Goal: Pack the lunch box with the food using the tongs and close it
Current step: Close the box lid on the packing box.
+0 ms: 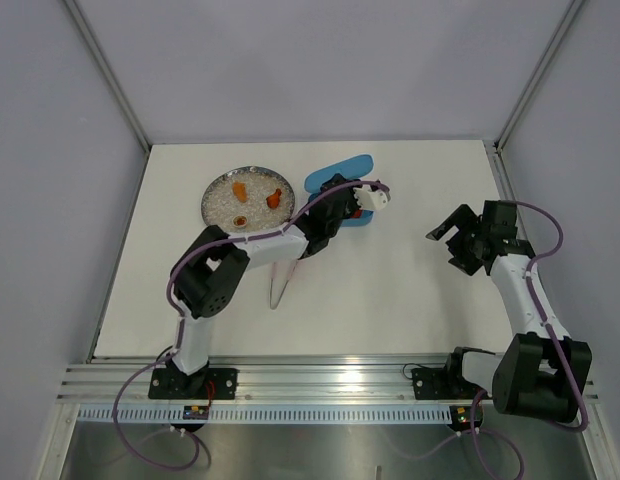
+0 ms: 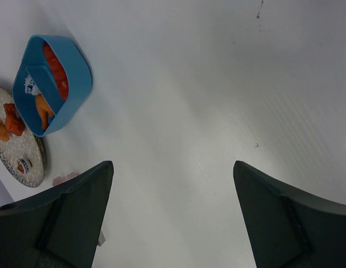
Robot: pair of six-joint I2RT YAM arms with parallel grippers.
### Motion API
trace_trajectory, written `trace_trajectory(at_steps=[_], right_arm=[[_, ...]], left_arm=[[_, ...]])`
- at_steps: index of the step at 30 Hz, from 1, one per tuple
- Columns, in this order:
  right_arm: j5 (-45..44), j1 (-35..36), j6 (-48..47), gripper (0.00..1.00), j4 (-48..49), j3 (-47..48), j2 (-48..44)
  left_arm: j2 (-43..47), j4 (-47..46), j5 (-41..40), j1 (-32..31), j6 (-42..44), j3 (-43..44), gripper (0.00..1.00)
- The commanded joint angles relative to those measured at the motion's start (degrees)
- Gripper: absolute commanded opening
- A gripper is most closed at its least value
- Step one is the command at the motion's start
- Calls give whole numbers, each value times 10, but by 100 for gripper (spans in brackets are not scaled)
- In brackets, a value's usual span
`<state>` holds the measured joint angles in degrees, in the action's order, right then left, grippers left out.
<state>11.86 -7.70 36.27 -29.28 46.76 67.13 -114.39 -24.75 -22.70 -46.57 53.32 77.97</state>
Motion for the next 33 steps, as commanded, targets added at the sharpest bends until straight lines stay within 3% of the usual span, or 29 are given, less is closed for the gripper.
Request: trace_trajectory(at_steps=[1, 15, 33], right_arm=[[28, -14, -7, 96, -6, 1, -10], [41, -19, -12, 96, -1, -8, -2], [46, -19, -16, 95, -10, -11, -20]], left_arm=[[-20, -88, 30, -5, 50, 16, 0], [-66, -35, 51, -6, 29, 39, 2], [-90, 1, 54, -12, 6, 39, 14]])
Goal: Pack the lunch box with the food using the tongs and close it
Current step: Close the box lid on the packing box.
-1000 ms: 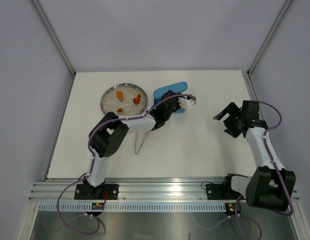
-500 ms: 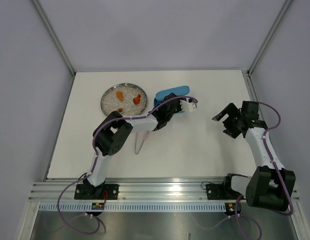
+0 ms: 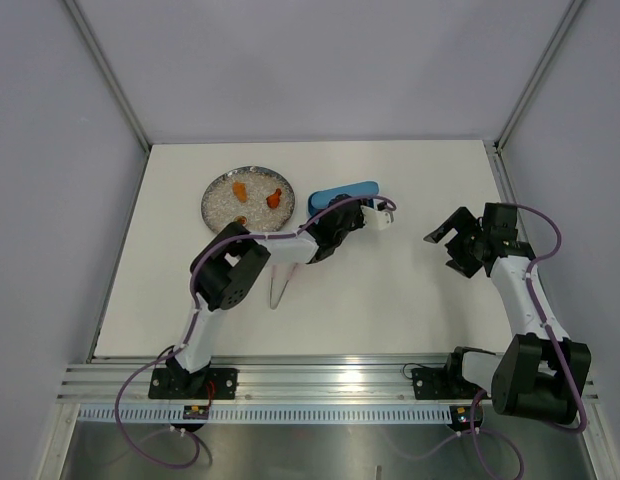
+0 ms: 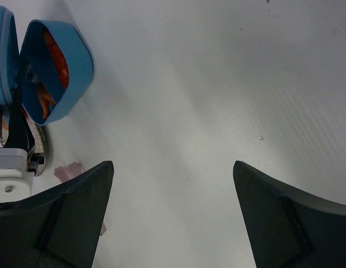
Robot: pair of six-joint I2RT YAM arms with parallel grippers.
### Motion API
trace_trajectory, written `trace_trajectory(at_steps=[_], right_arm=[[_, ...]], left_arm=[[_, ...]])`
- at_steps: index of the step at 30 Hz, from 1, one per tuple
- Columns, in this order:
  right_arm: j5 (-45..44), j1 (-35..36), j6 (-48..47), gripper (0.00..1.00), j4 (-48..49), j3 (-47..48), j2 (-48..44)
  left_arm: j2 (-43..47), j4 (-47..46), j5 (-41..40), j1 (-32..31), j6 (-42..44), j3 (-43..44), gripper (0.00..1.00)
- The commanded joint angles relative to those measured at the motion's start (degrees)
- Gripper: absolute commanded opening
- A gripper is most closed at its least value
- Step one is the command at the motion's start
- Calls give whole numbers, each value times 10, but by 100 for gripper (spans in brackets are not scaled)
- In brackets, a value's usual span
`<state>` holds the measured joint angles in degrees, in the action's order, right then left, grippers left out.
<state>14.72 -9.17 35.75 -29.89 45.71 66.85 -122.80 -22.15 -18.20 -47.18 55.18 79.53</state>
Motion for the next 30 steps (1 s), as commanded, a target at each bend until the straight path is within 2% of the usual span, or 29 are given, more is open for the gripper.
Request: trace_trajectory(at_steps=[1, 11, 13, 16, 18, 21, 24, 30], right_arm=[[17, -4, -12, 96, -3, -1, -17], [18, -4, -13, 95, -4, 1, -15], [18, -4, -14, 95, -3, 1, -16], [17, -4, -13, 95, -3, 0, -15], [18, -4, -14, 95, -1, -1, -14], [20, -4, -11, 95, 4, -2, -12], [22, -4, -9, 95, 4, -3, -12], [25, -4, -9, 95, 8, -4, -9]], left_arm=[[-6, -25, 8, -6, -11, 23, 15], [-6, -23, -2, -8, 4, 21, 18], [-6, -22, -4, -10, 2, 19, 22], [-2, -8, -1, -10, -8, 16, 33], [1, 3, -1, -11, -9, 16, 45], [9, 2, -7, -13, -10, 11, 52], [24, 17, -5, -16, -20, 11, 57], [43, 52, -25, -20, -29, 20, 60]])
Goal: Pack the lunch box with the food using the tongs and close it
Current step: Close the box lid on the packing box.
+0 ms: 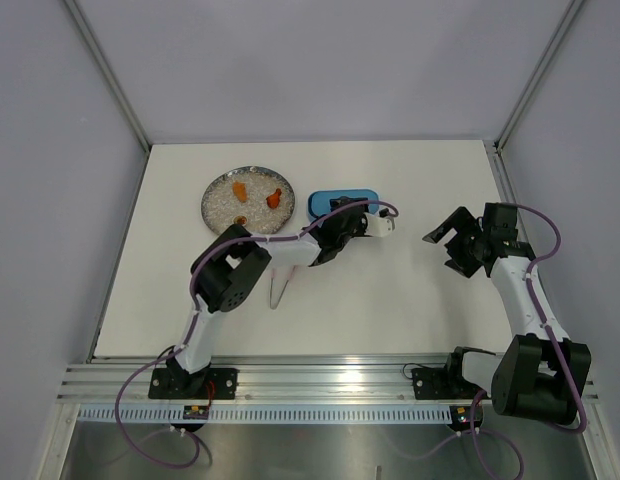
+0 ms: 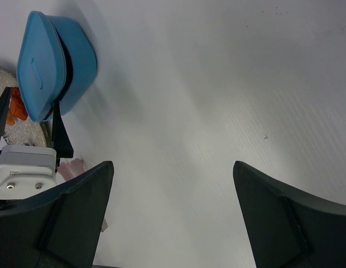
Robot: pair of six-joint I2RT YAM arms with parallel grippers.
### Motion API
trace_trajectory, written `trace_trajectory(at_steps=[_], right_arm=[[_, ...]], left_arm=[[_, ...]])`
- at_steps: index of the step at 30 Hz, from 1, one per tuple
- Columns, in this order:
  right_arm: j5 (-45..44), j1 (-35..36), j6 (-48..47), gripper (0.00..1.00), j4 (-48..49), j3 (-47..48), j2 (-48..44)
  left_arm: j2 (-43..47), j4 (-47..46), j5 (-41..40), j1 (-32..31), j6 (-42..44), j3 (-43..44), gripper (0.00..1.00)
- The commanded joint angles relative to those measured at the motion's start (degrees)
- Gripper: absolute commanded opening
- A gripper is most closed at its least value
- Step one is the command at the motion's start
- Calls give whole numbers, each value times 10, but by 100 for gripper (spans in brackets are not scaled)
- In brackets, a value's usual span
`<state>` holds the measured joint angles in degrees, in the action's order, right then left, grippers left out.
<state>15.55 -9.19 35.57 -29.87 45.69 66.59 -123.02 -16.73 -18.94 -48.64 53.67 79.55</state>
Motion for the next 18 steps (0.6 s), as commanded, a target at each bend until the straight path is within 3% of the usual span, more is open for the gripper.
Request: trace_trajectory(at_steps=[1, 7, 8, 9, 10, 11, 18], right_arm=[[18, -4, -8, 95, 9, -3, -7], [28, -4, -22, 95, 6, 11, 16], [33, -4, -28, 95, 6, 16, 26], [34, -4, -30, 94, 3, 21, 31], [38, -4, -33, 95, 3, 33, 37], [44, -3, -40, 95, 0, 40, 53], [24, 39, -55, 94, -6, 120, 129]], left_arm=[[49, 3, -22, -7, -15, 21, 61], [99, 25, -51, -15, -48, 17, 68], [107, 25, -58, -15, -65, 16, 77], [115, 28, -58, -16, -72, 14, 79], [132, 33, -58, -16, -80, 13, 94], [141, 47, -52, -15, -94, 13, 99], [191, 143, -36, -14, -171, 38, 99]])
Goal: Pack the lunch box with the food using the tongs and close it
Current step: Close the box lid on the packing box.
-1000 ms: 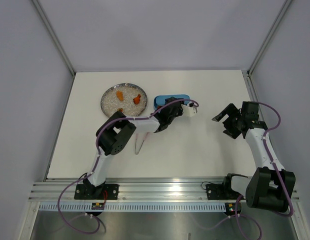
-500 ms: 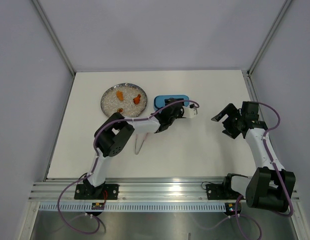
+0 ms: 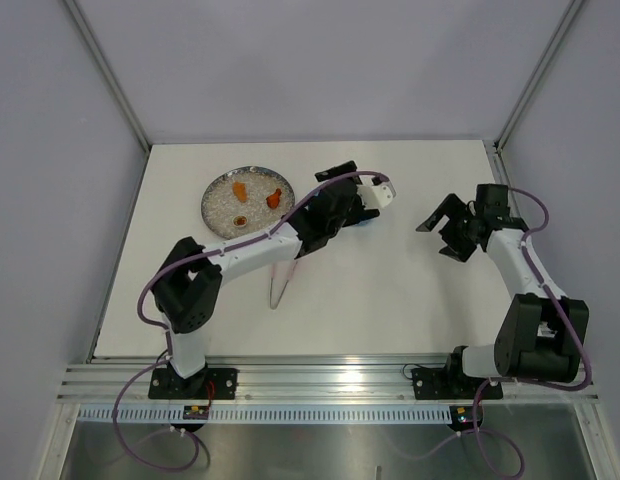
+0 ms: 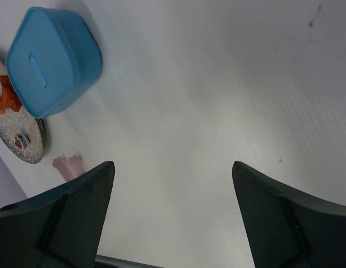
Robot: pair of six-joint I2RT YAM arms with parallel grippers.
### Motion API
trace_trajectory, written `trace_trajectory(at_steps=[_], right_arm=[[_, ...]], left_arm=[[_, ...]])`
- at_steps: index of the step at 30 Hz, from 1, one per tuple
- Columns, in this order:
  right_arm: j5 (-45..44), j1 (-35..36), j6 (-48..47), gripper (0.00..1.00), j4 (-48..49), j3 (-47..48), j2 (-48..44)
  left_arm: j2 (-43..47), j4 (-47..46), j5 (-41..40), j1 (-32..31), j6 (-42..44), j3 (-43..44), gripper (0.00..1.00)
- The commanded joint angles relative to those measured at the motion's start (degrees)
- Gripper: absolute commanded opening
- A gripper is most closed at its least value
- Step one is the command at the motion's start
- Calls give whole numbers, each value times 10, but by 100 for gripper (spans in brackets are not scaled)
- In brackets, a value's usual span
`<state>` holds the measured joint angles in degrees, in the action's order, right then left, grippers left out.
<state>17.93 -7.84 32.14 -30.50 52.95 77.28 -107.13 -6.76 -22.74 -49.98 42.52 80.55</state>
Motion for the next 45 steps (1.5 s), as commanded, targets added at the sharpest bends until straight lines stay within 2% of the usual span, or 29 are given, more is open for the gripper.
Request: trace_trajectory(at_steps=[1, 3, 4, 5, 7, 8, 10, 12, 16, 17, 19, 20, 23, 24, 27, 30, 31, 32, 35, 45], right_arm=[[-4, 34, -20, 93, 2, 65, 31], [-14, 64, -20, 92, 11, 86, 69], [-19, 75, -19, 89, 11, 113, 100], [-37, 88, -25, 86, 8, 126, 116], [-55, 123, -27, 84, 3, 171, 147], [-58, 128, -27, 78, 4, 181, 176], [-58, 138, -23, 75, 13, 210, 212], [-50, 144, -16, 67, 21, 231, 235], [-42, 175, -21, 61, 16, 302, 307], [-47, 176, -22, 60, 15, 311, 318], [-48, 177, -18, 55, 16, 333, 347], [-45, 176, -17, 54, 16, 340, 355], [-46, 176, -20, 49, 12, 365, 385], [-47, 176, -21, 47, 11, 377, 391], [-47, 178, -26, 36, 6, 396, 410], [-48, 180, -29, 30, 4, 406, 418], [-49, 181, -29, 27, 5, 406, 419], [-49, 182, -29, 18, 6, 406, 419], [-48, 186, -30, 12, 5, 409, 422], [-50, 198, -33, 11, -4, 441, 440]], left_arm=[[36, 57, 2, 2, -78, 41, 99], [39, 111, 1, 23, -168, 64, 99], [36, 140, 3, 35, -250, 101, 99], [31, 215, 25, 64, -295, 126, 99], [6, 290, 59, 101, -375, 176, 97], [-2, 342, 97, 136, -441, 211, 94], [-7, 359, 118, 163, -506, 215, 88], [-3, 354, 125, 189, -539, 192, 84], [-4, 355, 198, 237, -643, 165, 74], [-7, 344, 254, 260, -656, 158, 70], [-15, 337, 291, 275, -674, 135, 66], [-18, 328, 308, 281, -673, 128, 60], [-11, 295, 304, 283, -679, 91, 44], [-11, 287, 307, 284, -684, 82, 34], [-25, 278, 326, 286, -692, 78, 19], [-48, 293, 332, 286, -692, 96, 10], [-55, 296, 334, 285, -692, 101, 8], [-63, 307, 335, 286, -692, 113, 7], [-95, 330, 338, 285, -691, 147, 3], [-152, 337, 361, 286, -690, 183, 2]])
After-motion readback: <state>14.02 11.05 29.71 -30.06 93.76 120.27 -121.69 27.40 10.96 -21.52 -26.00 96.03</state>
